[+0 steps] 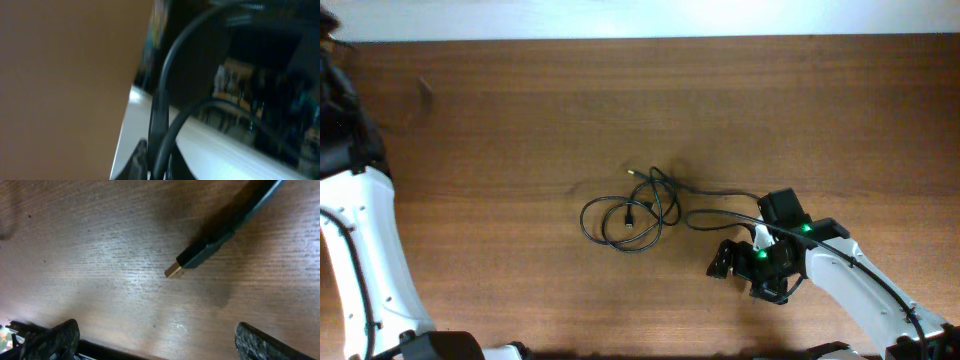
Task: Untangle cables
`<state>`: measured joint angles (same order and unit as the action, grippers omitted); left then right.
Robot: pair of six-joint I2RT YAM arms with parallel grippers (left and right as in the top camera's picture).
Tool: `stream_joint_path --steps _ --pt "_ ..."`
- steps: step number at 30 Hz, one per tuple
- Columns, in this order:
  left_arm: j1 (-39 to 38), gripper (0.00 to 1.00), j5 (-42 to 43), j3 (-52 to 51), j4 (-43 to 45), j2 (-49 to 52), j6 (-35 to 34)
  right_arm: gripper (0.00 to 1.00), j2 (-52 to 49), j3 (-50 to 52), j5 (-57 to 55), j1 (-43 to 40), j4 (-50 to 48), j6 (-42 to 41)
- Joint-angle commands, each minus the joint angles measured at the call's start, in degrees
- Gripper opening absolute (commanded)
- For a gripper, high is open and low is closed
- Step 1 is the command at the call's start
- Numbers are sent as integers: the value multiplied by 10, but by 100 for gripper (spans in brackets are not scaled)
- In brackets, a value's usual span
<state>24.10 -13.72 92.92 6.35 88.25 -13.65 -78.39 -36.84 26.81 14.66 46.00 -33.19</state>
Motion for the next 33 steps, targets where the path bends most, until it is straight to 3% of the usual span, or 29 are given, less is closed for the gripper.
stream_joint_path --steps 1,8,12,15,18,22,24,25,26,27,33 --pt "31 0 6 -6 27 49 -4 98 -3 3 -7 -1 0 -3" --pt "63 0 8 -6 -213 262 -23 99 -3 3 -7 -1 0 -3" --pt "63 0 20 -6 -290 362 -49 98 -3 3 -7 -1 0 -3" --pt "63 1 41 -6 -306 385 -50 98 -3 3 -7 -1 0 -3" --pt "64 10 40 4 -314 375 -49 98 -3 3 -7 -1 0 -3" --pt "70 19 40 105 -387 361 -50 98 -3 3 -7 -1 0 -3" --pt "81 24 40 204 -466 361 -50 99 -3 3 -7 -1 0 -3" --pt "86 39 40 241 -496 361 -50 98 -3 3 -7 -1 0 -3" --pt "89 62 41 267 -522 361 -50 98 -3 3 -7 -1 0 -3" --pt "90 99 45 292 -548 361 -50 98 -3 3 -7 -1 0 -3" --pt "90 99 138 363 -659 361 -50 98 -3 3 -7 -1 0 -3"
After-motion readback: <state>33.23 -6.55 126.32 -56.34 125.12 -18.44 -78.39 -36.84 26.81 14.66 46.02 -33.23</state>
